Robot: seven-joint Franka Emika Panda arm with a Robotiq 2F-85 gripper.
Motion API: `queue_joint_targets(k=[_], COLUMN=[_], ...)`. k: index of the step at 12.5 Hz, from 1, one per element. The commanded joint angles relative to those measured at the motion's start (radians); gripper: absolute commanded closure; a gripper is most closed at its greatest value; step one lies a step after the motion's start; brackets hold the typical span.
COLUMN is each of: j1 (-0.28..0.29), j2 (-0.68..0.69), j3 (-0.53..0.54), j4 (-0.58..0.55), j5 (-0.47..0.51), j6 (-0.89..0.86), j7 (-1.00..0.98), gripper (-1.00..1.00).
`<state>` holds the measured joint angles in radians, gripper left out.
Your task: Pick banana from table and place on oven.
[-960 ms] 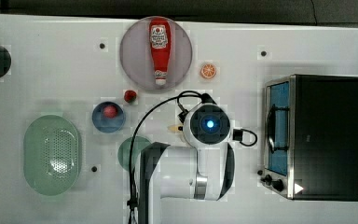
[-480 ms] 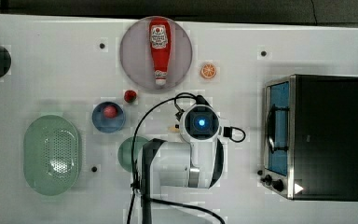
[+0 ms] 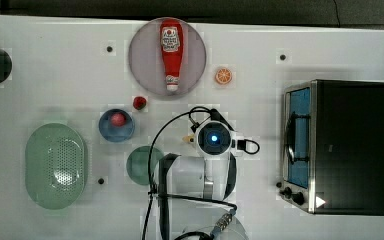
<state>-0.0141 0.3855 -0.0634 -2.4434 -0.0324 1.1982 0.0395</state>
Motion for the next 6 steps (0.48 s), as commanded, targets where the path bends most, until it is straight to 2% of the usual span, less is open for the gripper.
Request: queue_joint_targets(k=[1, 4, 5, 6], j1=[0.003, 0.003, 0.003, 0.003], j2=[-0.010, -0.029, -0.037, -0.044], j3=[0.021, 0.026, 0.026, 0.026], j4=[-0.002, -0.003, -0.004, -0.008], j5=[0.013, 0.013, 0.013, 0.013], j6=[0.046, 0.047, 0.045, 0.045], j7=[-0.024, -0.024, -0.024, -0.024], gripper=[-0.43, 0.28, 0.43, 0.43])
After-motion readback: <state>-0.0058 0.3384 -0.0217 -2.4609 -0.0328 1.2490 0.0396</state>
